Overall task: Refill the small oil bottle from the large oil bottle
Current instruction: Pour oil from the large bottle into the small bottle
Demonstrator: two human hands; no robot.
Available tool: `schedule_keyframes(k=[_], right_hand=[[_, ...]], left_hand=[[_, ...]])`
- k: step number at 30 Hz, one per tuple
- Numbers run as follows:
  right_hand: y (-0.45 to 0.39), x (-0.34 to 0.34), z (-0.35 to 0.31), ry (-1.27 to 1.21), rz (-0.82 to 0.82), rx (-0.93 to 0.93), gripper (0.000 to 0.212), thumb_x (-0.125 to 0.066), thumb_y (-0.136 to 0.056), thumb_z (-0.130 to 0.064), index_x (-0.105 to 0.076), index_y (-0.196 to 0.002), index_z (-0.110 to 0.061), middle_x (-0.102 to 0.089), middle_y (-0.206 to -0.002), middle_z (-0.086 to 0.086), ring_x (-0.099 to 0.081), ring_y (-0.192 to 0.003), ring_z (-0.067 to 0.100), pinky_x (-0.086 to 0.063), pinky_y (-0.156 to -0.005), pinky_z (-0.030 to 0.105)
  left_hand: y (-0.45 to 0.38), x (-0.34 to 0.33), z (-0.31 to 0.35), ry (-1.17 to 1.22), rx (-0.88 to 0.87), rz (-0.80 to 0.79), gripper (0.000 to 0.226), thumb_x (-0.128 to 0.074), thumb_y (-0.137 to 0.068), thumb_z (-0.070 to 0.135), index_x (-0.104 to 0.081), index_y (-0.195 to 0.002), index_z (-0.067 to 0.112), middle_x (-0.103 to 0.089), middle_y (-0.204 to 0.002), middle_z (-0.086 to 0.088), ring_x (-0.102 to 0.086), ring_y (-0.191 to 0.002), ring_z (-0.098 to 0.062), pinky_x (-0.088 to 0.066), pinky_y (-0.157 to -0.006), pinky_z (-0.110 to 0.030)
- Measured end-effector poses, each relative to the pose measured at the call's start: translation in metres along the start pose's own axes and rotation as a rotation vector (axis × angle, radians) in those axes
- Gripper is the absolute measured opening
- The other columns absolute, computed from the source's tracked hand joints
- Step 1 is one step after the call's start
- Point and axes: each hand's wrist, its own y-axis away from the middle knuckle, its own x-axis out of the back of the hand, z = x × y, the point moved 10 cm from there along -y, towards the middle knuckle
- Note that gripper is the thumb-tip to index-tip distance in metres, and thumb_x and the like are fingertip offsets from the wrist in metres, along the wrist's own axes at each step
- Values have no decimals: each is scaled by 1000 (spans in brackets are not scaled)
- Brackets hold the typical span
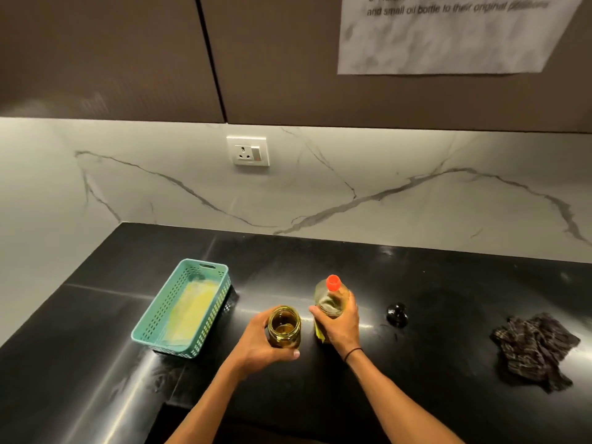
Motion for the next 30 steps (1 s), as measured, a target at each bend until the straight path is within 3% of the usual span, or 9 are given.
schedule_keyframes(k=[5,9,13,14,17,20,23,27,30], right_hand=[[4,4,-1,8,23,-2,66,-97,-65,-24,-64,-121,-10,-68,-118,9,-66,-111,25,-55,-101,43],[13,16,-23,44,-34,82,57,-97,-65,-24,-64,-111,-25,-71,-105,-7,-68,-99,8,-59,-94,33],[27,35,-66,142,-68,255,64,-97,-64,-21,-59,-114,-38,-69,-106,-16,-65,-105,-3,-53,-83,7],[31,40,-78,179,-71,298,63,-96,-64,-22,-59,-111,-40,-68,-105,-18,-64,-106,-5,-52,-82,6],[35,52,-105,316,-98,366,57,-89,-60,-39,-60,-109,-34,-68,-103,-13,-68,-97,9,-59,-81,22],[36,61,-126,549,-95,400,65,-87,-60,-49,-60,-113,-24,-67,-100,-6,-66,-88,13,-59,-79,27],[40,71,-147,727,-53,461,64,-85,-62,-56,-60,-112,-25,-59,-91,-11,-60,-79,8,-59,-76,28],[40,81,-163,892,-28,490,69,-82,-67,-61,-59,-120,-24,-66,-101,-5,-58,-87,9,-51,-90,36],[41,90,-173,996,0,501,68,-78,-69,-63,-59,-122,-25,-68,-104,-3,-62,-92,13,-49,-89,36]], left_hand=[[12,19,-9,10,34,48,59,-101,-62,31,-75,-114,24,-79,-110,1,-74,-110,-22,-58,-103,-48],[9,23,-4,32,36,42,59,-101,-61,36,-75,-114,25,-79,-109,4,-73,-109,-16,-56,-104,-43],[0,25,8,56,36,42,62,-98,-58,41,-73,-114,29,-78,-108,7,-71,-107,-11,-53,-99,-29],[-3,25,11,53,34,38,64,-98,-58,43,-72,-115,29,-78,-109,8,-70,-108,-9,-52,-97,-23],[-13,24,20,29,33,33,65,-98,-59,44,-69,-117,36,-76,-110,14,-68,-109,-2,-48,-86,-7],[-22,22,32,36,19,29,65,-96,-55,50,-65,-111,43,-72,-105,29,-64,-107,11,-50,-77,0],[-29,16,41,59,3,17,63,-98,-58,43,-67,-112,41,-72,-106,29,-67,-104,8,-52,-76,-2],[-37,6,53,59,-25,-7,62,-99,-61,37,-66,-113,43,-71,-106,30,-67,-104,9,-52,-78,-2],[-43,-4,58,43,-40,-26,62,-99,-62,35,-64,-112,47,-72,-104,29,-67,-105,10,-53,-78,-4]])
